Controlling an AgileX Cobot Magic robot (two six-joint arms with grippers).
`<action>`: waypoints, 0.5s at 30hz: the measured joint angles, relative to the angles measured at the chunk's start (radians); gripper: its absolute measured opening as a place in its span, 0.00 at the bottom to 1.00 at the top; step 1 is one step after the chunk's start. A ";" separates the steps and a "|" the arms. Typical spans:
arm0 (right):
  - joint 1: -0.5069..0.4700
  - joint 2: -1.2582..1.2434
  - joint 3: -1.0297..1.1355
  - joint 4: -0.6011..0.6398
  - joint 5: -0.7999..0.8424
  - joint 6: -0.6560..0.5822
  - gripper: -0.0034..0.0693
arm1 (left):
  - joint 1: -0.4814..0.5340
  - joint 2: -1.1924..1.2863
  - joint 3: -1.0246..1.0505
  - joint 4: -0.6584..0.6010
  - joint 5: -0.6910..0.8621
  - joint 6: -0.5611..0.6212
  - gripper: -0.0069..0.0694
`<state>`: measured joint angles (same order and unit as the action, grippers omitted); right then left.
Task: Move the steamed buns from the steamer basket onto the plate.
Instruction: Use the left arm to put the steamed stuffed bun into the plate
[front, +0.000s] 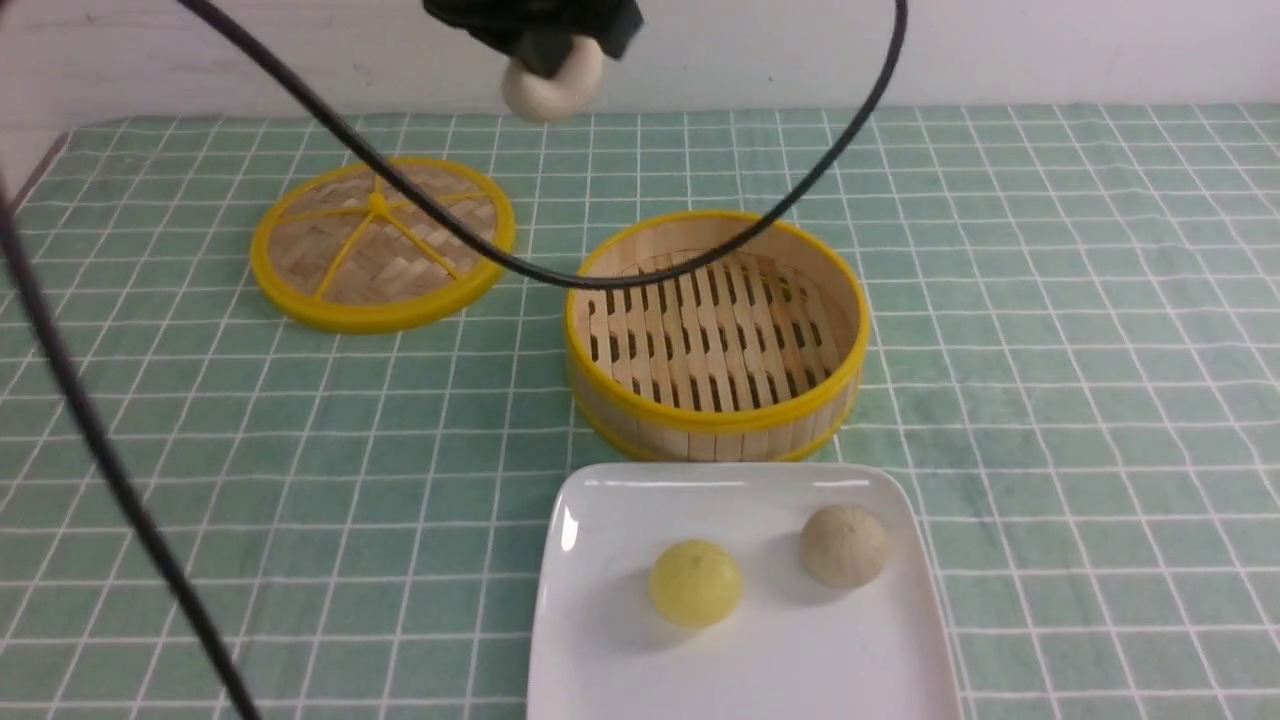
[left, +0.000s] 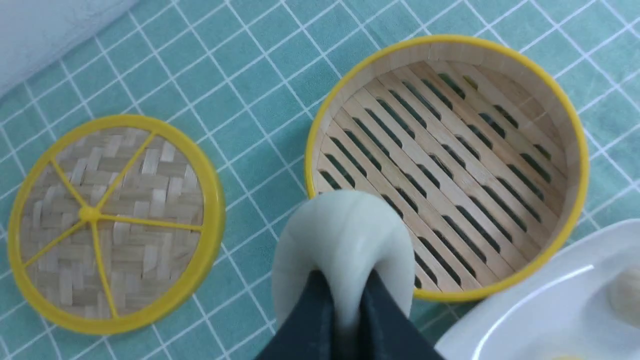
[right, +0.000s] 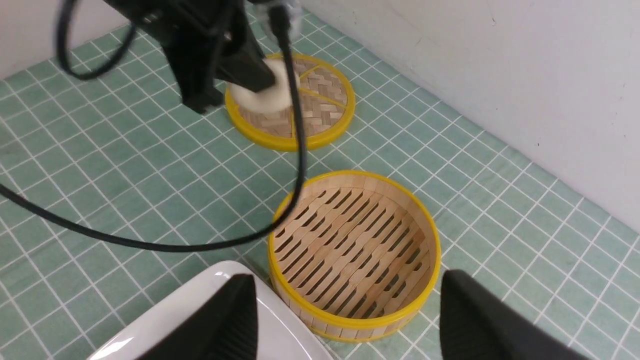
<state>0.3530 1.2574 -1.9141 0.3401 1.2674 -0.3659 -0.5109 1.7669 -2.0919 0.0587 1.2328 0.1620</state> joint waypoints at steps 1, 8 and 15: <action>0.000 0.000 0.000 -0.005 0.000 0.000 0.71 | 0.000 -0.028 0.000 -0.012 0.009 -0.010 0.13; 0.000 0.000 0.000 -0.027 0.000 0.000 0.71 | 0.005 -0.149 0.054 -0.170 0.009 -0.064 0.13; 0.000 0.000 0.000 -0.038 0.000 0.000 0.71 | 0.005 -0.159 0.288 -0.251 0.009 -0.071 0.13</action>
<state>0.3530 1.2574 -1.9141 0.3023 1.2674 -0.3659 -0.5063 1.6083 -1.8035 -0.1927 1.2421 0.0905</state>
